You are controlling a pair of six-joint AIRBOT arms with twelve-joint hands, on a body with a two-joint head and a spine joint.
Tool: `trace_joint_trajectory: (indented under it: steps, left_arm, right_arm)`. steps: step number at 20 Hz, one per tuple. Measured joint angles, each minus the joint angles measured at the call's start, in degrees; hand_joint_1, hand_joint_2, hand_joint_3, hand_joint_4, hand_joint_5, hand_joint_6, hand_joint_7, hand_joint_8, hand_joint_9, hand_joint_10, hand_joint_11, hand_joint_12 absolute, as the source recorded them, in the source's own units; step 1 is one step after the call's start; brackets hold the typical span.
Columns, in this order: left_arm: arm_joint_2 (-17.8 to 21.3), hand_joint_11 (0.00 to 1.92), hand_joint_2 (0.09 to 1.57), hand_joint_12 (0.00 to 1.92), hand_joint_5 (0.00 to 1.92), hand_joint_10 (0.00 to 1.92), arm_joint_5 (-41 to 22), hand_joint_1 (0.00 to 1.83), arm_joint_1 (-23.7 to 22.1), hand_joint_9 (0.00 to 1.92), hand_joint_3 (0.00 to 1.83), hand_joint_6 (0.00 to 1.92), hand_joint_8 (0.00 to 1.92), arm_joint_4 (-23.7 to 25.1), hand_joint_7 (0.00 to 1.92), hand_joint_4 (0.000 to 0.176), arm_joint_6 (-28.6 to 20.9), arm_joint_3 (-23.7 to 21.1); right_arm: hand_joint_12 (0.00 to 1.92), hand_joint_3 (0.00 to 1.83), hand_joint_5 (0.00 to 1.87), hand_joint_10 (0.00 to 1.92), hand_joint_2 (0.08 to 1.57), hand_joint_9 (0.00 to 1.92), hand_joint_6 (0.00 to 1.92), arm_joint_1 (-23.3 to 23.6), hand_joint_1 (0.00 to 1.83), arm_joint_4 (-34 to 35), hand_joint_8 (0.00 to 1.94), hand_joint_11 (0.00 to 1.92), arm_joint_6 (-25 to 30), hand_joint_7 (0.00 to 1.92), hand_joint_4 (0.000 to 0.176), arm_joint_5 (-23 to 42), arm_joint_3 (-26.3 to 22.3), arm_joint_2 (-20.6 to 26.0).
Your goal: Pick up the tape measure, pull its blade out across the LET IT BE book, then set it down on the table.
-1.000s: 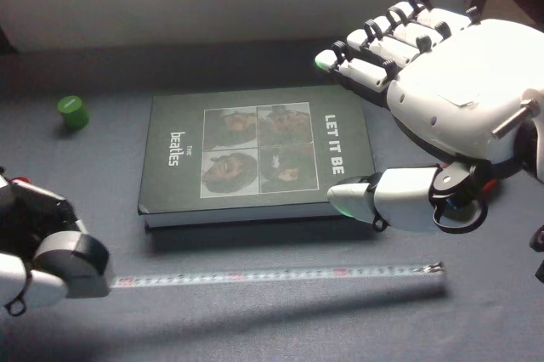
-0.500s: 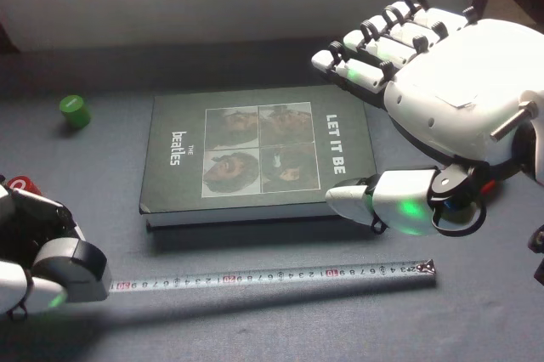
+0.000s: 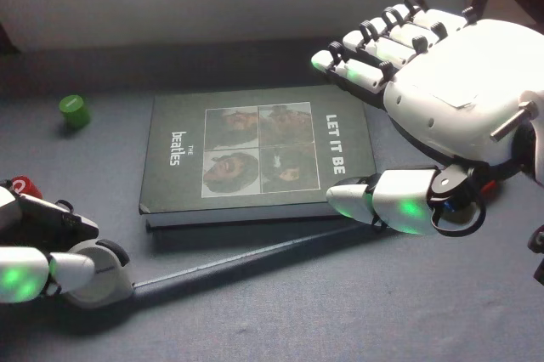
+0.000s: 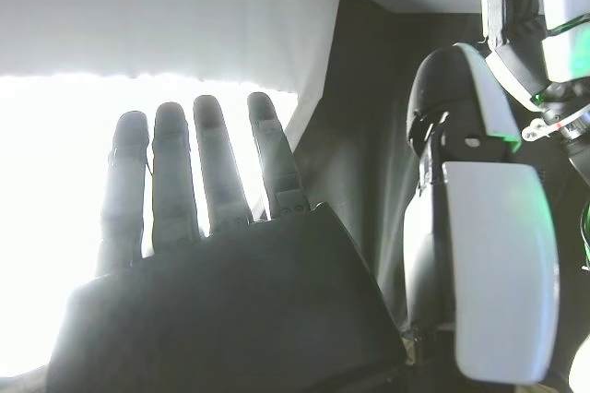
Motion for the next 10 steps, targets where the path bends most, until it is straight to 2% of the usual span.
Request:
trace_joint_trajectory:
  steps: [3,6,8,10]
  left_arm:
    - [0.0,0.12,0.99,0.75,0.4,0.0,-0.04,0.52,0.0,0.39,0.0,0.0,0.0,0.0,0.38,0.0,0.0,0.0]
    - [0.35,0.1,0.98,0.75,0.38,0.0,0.2,0.5,-0.5,0.37,0.0,0.0,0.0,1.18,0.34,0.0,0.96,0.35]
    - [0.66,0.09,0.98,0.75,0.39,0.0,0.57,0.5,-2.84,0.38,0.0,0.01,0.01,1.03,0.35,0.0,3.58,0.85]
    - [1.42,0.09,0.98,0.75,0.4,0.0,0.94,0.49,-8.85,0.36,0.0,0.01,0.01,0.68,0.38,0.0,9.64,1.51]
  right_arm:
    - [0.05,0.0,0.0,0.0,1.08,0.02,0.0,-0.13,0.16,0.17,0.01,0.04,-0.04,0.01,0.076,0.07,0.0,0.0]
    - [0.05,0.0,0.01,0.01,1.08,0.03,0.0,-0.15,0.16,-0.04,0.01,0.03,-0.09,0.03,0.076,0.04,0.0,0.0]
    - [0.05,0.0,0.01,0.01,1.08,0.03,0.0,-0.15,0.16,-0.04,0.01,0.03,-0.09,0.02,0.076,0.07,0.0,-0.07]
    - [0.07,0.0,0.01,0.01,1.08,0.04,0.0,-0.15,0.17,-0.09,0.01,0.04,-0.09,0.03,0.075,0.09,0.0,-0.33]
